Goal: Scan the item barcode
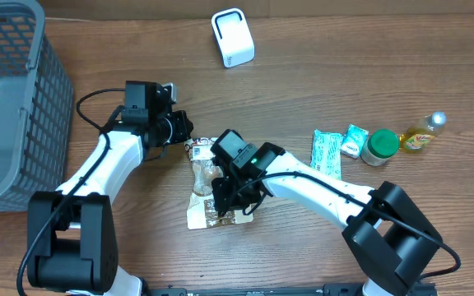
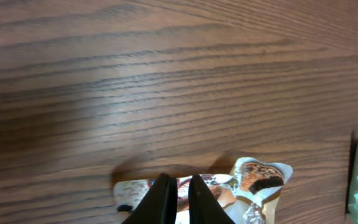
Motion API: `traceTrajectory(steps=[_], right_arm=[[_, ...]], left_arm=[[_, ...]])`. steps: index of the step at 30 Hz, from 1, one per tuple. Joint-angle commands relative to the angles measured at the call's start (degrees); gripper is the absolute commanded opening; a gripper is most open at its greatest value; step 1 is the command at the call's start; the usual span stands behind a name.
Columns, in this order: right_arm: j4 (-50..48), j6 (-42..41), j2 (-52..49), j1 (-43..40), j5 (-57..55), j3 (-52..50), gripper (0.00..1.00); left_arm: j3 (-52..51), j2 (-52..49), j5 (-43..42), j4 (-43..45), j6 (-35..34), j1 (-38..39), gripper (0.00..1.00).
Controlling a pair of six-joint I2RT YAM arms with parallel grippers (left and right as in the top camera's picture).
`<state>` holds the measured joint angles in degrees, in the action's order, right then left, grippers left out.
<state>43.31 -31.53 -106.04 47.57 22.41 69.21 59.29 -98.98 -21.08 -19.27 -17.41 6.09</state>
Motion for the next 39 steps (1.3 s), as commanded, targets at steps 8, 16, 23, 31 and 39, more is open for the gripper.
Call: traceTrajectory(steps=[8, 16, 23, 31, 39], right_arm=[[-1.6, -4.5, 0.5, -0.6, -6.9, -1.0, 0.17], [0.2, -9.7, 0.5, -0.7, -7.6, -1.0, 0.15], [0.9, -12.4, 0.5, -0.6, -3.2, -2.9, 0.15], [-4.5, -15.6, 0.5, -2.9, -3.7, -5.9, 0.15], [-8.2, -15.3, 0.5, -7.2, -9.3, -5.9, 0.14]], left_arm=[[0.8, -5.8, -1.0, -1.9, 0.7, 1.1, 0.1], [0.8, -7.7, -1.0, -3.4, 0.7, 1.1, 0.06], [1.0, -7.7, -1.5, -2.1, 0.7, 1.0, 0.04], [4.6, -7.7, -11.4, 2.0, -1.6, 1.1, 0.04], [4.6, -8.2, -4.2, -5.1, -1.9, 4.3, 0.04]])
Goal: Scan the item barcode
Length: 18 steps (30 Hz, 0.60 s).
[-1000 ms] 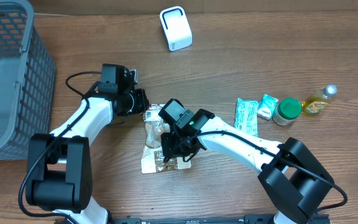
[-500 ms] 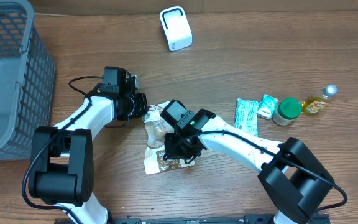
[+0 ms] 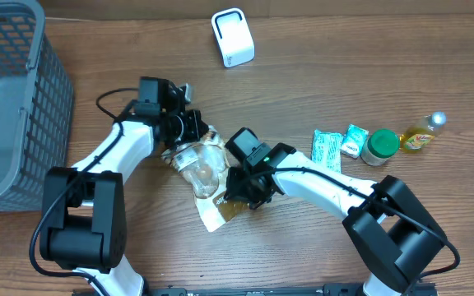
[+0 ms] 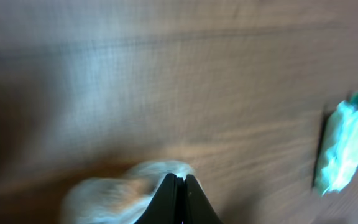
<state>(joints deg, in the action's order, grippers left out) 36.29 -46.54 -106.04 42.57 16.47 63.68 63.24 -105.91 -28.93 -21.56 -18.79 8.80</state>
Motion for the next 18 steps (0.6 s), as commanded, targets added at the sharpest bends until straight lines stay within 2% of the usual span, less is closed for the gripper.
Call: traceTrajectory(steps=[1, 8, 12, 16, 18], right_arm=[[-1.8, 0.4, 0.5, -3.0, -3.4, -0.3, 0.14], [-7.6, 5.2, 0.5, -7.3, -3.6, -0.3, 0.14], [-11.7, 6.5, 0.5, -8.9, -3.5, -0.3, 0.21], [-12.2, 6.6, 0.5, -9.6, -3.1, -0.2, 0.38], [-12.2, 10.6, 0.6, -9.6, 0.4, 0.0, 0.47]], left_arm=[[0.6, -1.2, 5.8, -5.0, -0.5, 1.9, 0.04], [0.6, -1.2, 11.6, -14.3, 1.4, 2.1, 0.04], [0.6, -1.2, 11.5, -15.0, 2.5, 2.1, 0.05], [3.5, -0.8, 10.6, -16.4, 2.5, 1.2, 0.04], [8.2, 0.0, 9.4, -20.7, 2.6, 0.1, 0.04]])
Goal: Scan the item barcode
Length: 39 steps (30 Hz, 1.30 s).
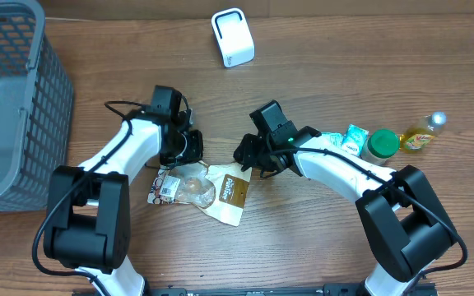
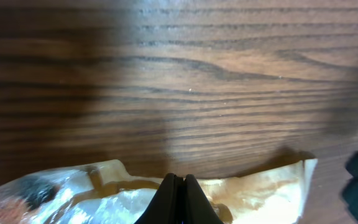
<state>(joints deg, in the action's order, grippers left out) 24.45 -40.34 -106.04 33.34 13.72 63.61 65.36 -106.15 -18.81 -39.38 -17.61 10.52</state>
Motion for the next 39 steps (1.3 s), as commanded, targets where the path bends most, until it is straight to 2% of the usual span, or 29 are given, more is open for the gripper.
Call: traceTrajectory(steps=[1, 3, 6, 12, 16, 19, 30, 39], right_arm=[[-0.1, 5.5, 0.6, -0.3, 4.7, 0.3, 0.48], [2.5, 7.7, 0.7, -0.3, 8.8, 1.9, 0.52], [5.9, 7.3, 0.7, -0.3, 9.1, 3.1, 0.58], [9.5, 4.5, 0.6, 0.6, 9.6, 3.1, 0.71], [10.8, 3.2, 0.6, 1.7, 9.5, 3.0, 0.81], [10.8, 1.1, 0.6, 2.2, 9.5, 2.1, 0.85], [10.3, 0.9, 0.5, 4.6, 10.1, -0.3, 0.88], [10.3, -0.6, 0.5, 5.3, 10.8, -0.4, 0.88]], left_arm=[[7.6, 0.6, -0.7, -4.5, 1.4, -1.9, 0.04], [13.1, 1.5, -0.2, -11.4, 3.1, -2.8, 0.06], [18.8, 1.7, 3.5, -20.1, 4.4, -3.5, 0.07], [18.4, 1.3, 13.2, -26.7, 4.3, -3.3, 0.08], [13.2, 1.3, 15.7, -25.9, 4.3, -3.3, 0.08], [8.6, 1.3, 17.0, -22.9, 4.3, -3.3, 0.08], [-0.4, 1.3, 17.7, -15.8, 3.6, -3.4, 0.1], [-1.6, 1.3, 17.7, -15.0, 3.4, -3.4, 0.1]])
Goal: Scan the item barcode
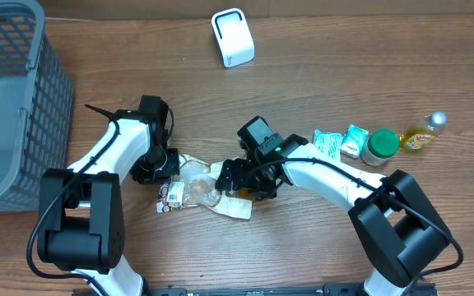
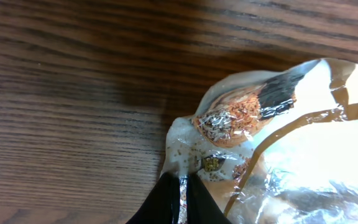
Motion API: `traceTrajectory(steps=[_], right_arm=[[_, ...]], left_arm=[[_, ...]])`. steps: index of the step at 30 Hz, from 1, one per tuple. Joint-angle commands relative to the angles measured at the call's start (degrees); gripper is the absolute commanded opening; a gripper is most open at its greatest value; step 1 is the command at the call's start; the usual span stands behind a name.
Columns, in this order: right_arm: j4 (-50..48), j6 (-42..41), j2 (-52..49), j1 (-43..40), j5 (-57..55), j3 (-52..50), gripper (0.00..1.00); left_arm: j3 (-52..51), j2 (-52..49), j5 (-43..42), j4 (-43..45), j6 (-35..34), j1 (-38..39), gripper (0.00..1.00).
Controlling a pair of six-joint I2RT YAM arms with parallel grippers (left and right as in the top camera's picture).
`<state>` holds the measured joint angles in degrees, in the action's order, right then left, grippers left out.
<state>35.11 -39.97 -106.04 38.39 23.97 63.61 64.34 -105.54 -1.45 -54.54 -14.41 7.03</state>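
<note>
A clear and brown snack packet (image 1: 200, 187) lies crumpled on the wooden table, with a white printed label (image 1: 171, 196) at its left end. My left gripper (image 1: 169, 170) is at the packet's upper left edge. In the left wrist view its black fingers (image 2: 166, 194) are shut on the packet's (image 2: 278, 143) foil seam. My right gripper (image 1: 239, 176) sits over the packet's right end; whether it grips cannot be told. The white scanner (image 1: 233, 37) stands at the table's far edge, well away from the packet.
A grey mesh basket (image 1: 6, 99) fills the far left. To the right lie two green packets (image 1: 328, 149) (image 1: 354, 140), a green-lidded jar (image 1: 380, 146) and a small bottle of yellow liquid (image 1: 422, 134).
My right gripper was clear of the packet, above and right of it; now it is down at the packet's right end. My left gripper, still shut on the packet, has shifted slightly left and lower.
At first the packet lay lengthwise, my left gripper shut at its far end and my right gripper on its near part. Then both held it slanted. Later it lay crosswise with the label showing and my right gripper off it. Now my right gripper is back on it.
</note>
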Motion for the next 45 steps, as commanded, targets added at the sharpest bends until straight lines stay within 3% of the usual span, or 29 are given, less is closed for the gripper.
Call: traceTrajectory(steps=[1, 9, 15, 22, 28, 41, 45], right_arm=[[-0.3, -1.0, 0.4, 0.3, 0.5, -0.5, 0.88], [-8.5, -5.6, -1.2, 0.3, 0.3, -5.2, 0.88], [-16.0, -5.6, -4.7, 0.3, 8.5, -6.4, 0.86], [-23.0, -4.6, -8.8, 0.3, 13.7, -6.4, 0.72], [-27.2, -4.5, -9.0, 0.2, 13.6, -6.4, 0.5], [-28.9, -1.5, -9.0, 0.2, 16.6, -6.4, 0.5], [-28.9, -1.6, -9.0, 0.2, 16.6, -6.4, 0.4]], left_arm=[[-0.5, 0.7, 0.3, 0.2, 0.2, 0.1, 0.09], [-0.5, 0.7, 0.3, 0.6, 0.3, 0.1, 0.1], [-0.5, 0.7, 0.3, 0.7, 0.3, 0.1, 0.1], [-0.5, 0.7, 0.4, 0.7, 0.3, 0.1, 0.1], [-0.5, 0.7, 0.4, 0.8, 0.3, 0.1, 0.1], [-0.5, 0.7, 0.3, 1.3, 0.3, 0.1, 0.11], [-0.5, 0.7, 0.0, 1.3, 0.3, 0.1, 0.13]])
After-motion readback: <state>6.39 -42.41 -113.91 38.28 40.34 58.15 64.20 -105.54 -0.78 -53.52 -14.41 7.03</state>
